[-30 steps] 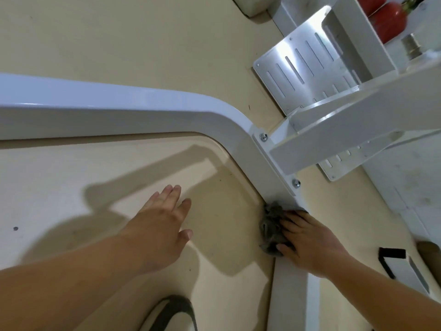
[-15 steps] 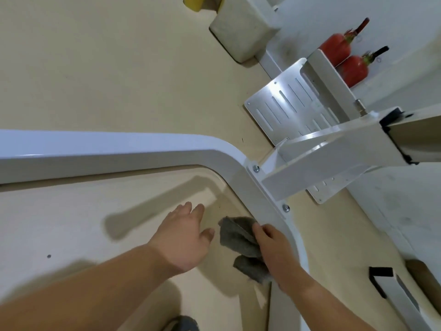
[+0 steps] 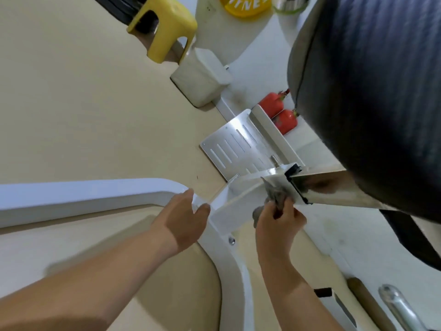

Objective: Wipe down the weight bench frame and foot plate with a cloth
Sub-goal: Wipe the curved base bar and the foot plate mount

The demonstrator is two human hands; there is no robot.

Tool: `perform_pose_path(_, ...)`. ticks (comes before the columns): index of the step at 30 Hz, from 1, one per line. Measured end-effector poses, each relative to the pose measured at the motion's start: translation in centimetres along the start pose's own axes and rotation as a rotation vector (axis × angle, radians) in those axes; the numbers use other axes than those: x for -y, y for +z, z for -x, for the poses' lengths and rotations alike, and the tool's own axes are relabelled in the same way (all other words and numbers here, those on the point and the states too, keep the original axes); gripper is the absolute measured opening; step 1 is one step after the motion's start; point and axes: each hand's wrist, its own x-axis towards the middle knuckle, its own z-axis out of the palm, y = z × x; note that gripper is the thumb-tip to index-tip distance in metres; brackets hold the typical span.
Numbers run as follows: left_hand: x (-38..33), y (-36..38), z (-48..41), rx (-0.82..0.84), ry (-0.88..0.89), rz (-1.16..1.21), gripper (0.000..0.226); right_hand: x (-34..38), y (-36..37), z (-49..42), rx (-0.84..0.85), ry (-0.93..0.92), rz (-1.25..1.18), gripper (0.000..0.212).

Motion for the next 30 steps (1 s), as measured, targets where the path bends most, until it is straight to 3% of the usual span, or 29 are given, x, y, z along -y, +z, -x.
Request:
perform_pose_path(2, -0.6, 0.2, 0.1, 0.007, 0.027, -0.006, 0.067, -0.3, 1.4, -0.4, 0.02, -0.179, 0.139, 0.054)
perform_pose_path(11, 2.9, 1.5, 0.0, 0.059, -0.019, -0.1, 0.074, -7.7, 4.9, -3.5, 0.308, -0.512, 0.702, 0.072)
perform_pose_path(13, 4.0, 1.4, 0.0, 0.088, -0.05, -0.105, 0.075, -8.5, 4.7, -3.7, 0.316, -0.535, 0.753, 0.078)
perform_pose_path(17, 5.8, 0.5, -0.5, 0.111, -0.077, -0.166, 0.074, -7.8, 5.0, -3.9, 0.085, -0.714, 0.878, 0.079)
perform_pose_path(19, 6.1, -0.2, -0.5, 0.115, -0.102, -0.18, 0.073, -8.2, 5.2, -4.0, 0.055, -0.781, 0.9, 0.078)
perform_pose_path(24, 7.1, -1.2, -0.4, 0.112, -0.084, -0.208, 0.073, -10.2, 8.2, -1.5, 0.161, -0.677, 0.959, 0.091)
perform_pose_path(27, 8.0, -1.6, 0.1, 0.118, -0.079, -0.212, 0.07, -12.8, 10.0, 1.6, 0.327, -0.79, 1.011, 0.088)
perform_pose_path(30, 9.1, -1.6, 0.4, 0.135, -0.093, -0.212, 0.074, -13.7, 9.7, 1.6, 0.358, -0.893, 1.011, 0.082)
